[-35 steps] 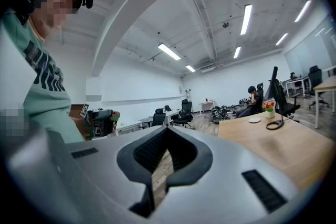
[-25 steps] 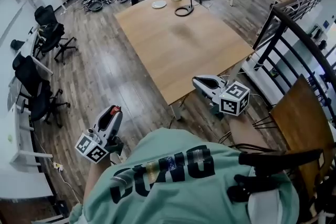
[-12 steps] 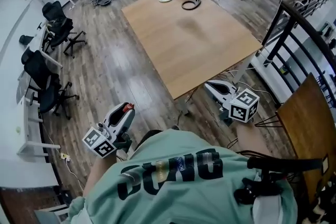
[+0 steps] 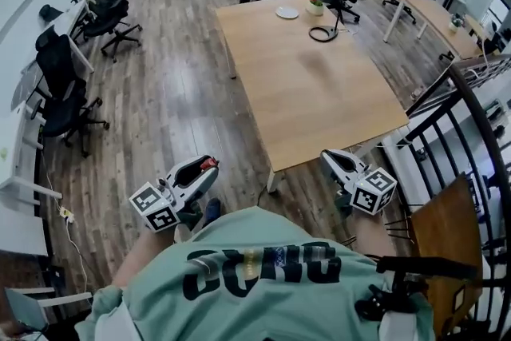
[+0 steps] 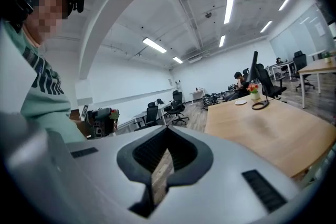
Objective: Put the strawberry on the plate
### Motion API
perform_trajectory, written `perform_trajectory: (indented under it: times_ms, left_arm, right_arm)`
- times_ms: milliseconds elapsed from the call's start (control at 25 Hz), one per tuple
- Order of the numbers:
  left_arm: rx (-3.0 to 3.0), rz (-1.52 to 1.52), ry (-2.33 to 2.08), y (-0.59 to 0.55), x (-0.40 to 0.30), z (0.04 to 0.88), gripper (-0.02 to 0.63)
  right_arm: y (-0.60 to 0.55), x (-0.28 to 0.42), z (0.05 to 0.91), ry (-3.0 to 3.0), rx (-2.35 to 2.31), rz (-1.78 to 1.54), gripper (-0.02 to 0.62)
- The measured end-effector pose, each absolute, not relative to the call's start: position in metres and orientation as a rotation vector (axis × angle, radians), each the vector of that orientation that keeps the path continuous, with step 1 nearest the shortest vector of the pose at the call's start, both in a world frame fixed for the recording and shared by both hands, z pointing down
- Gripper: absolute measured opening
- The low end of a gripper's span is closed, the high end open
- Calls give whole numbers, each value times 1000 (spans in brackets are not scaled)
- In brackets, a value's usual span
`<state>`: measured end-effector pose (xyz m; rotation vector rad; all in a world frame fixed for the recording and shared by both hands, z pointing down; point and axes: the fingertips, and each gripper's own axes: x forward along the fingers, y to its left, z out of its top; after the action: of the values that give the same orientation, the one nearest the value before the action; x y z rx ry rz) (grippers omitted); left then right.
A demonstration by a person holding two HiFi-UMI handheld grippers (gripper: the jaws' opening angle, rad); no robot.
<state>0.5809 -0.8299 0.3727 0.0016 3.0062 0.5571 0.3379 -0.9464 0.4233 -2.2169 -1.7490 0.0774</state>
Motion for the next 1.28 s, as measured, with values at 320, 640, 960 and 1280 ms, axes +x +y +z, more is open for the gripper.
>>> perform_trajectory:
  times_ms: [320, 640, 960, 1280]
  left_arm:
    - [214, 504, 2918, -682, 703, 361, 141]
    - [473, 451, 2881, -544, 856, 363, 141]
    - [509, 484, 2833, -486, 864, 373, 141]
    - [655, 467, 2825, -403, 825, 374, 141]
  right_arm:
    - [-765, 434, 383, -1650, -2384, -19, 6]
    - [-611, 548, 369, -1543, -2502, -78, 6]
    - [-533, 559, 377, -1481, -2504, -114, 6]
    - [-419, 519, 392, -1333, -2569, -60, 6]
